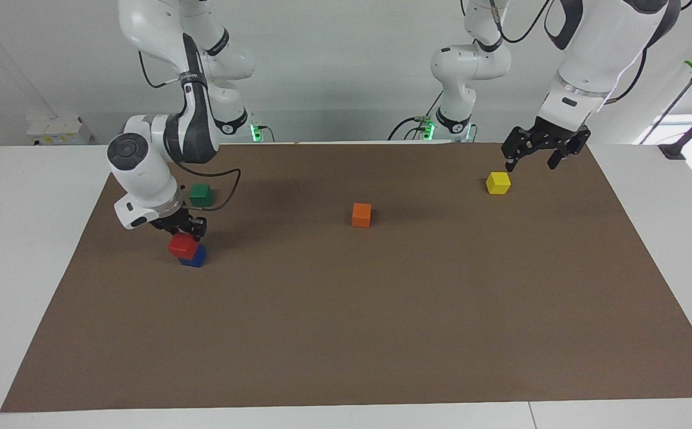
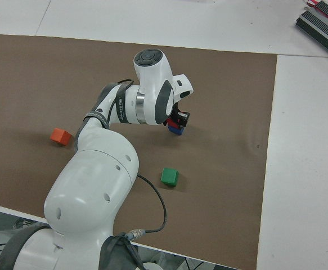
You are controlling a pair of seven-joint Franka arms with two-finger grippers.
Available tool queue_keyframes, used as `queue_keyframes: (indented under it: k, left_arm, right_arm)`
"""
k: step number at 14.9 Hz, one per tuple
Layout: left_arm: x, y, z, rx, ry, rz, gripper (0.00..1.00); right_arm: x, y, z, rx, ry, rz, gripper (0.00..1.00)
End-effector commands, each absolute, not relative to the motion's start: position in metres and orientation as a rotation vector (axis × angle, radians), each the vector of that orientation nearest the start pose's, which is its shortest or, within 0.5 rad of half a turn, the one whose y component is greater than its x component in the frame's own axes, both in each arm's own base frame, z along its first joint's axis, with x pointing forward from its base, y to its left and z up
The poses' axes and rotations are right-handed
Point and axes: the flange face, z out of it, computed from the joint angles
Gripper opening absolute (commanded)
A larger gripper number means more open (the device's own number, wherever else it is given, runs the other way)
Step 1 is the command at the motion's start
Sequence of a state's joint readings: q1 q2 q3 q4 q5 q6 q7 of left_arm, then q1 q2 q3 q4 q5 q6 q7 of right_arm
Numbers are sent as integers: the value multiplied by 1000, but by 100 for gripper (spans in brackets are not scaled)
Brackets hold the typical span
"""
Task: Transfer red block to right arm and stack on blue block
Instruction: 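Lower the red cube onto the blue cube with the right gripper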
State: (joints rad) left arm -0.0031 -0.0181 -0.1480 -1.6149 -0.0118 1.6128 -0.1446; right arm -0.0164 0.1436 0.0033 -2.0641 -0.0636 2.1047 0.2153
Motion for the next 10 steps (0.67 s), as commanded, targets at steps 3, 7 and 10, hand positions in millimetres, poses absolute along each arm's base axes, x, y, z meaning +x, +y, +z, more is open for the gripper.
queue_keyframes:
  k: [3,7,10]
  left_arm:
    - [539,-83,619,-3156,18,-23,100]
    - [539,-83,620,-3156,18,-25,100]
    - [539,-83,619,-3156,16,-23,100]
  right_arm:
    - [559,-12,359,-3186,356,124,92]
    - [568,-14,385,-3188,370,158,100]
    - [577,-14,428,-3196,343,190,100]
